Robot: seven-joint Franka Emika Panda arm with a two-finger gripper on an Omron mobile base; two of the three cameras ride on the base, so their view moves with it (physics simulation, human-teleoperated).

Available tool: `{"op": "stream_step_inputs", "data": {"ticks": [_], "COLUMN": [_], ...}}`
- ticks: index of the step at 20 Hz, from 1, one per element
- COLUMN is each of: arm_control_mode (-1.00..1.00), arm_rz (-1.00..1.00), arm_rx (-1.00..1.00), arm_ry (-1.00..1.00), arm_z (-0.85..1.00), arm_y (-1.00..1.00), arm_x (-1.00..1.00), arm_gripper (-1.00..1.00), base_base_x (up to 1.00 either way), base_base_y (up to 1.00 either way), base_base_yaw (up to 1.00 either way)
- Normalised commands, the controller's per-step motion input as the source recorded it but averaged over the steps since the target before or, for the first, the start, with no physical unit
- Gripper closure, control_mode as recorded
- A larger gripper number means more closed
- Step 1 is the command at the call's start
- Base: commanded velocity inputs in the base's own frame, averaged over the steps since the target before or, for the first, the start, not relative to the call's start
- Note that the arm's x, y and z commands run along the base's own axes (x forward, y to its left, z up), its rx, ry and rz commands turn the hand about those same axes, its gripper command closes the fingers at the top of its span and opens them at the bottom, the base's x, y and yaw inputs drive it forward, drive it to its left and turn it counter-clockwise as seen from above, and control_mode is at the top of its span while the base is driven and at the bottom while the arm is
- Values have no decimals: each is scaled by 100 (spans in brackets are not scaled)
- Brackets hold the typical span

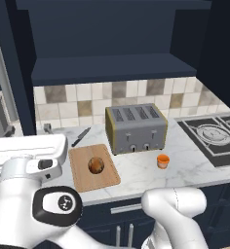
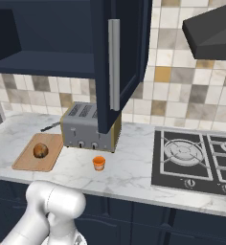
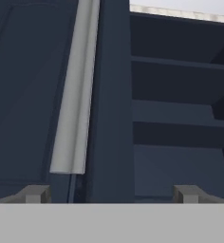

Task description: Pick the bread, place it on the cutting board, pick the jam, place it on the counter, and close the cabinet.

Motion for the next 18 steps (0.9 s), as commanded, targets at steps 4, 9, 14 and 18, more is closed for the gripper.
{"op": "stream_step_inputs", "data": {"ticks": [4, 9, 14, 18], "arm_control_mode": [-100, -100, -100, -100], "arm_rz": [-4, -9, -10, -9], "arm_rx": [0, 0, 0, 0], "arm_ry": [0, 0, 0, -1], "arm_z": [0, 0, 0, 0], "arm_y": [0, 0, -2, -10], "arm_x": [7, 1, 0, 0], "arm_gripper": [-100, -100, -100, -100], "base_base_x": [0, 0, 0, 0], "base_base_y": [0, 0, 0, 0], "base_base_yaw": [0, 0, 0, 0]}}
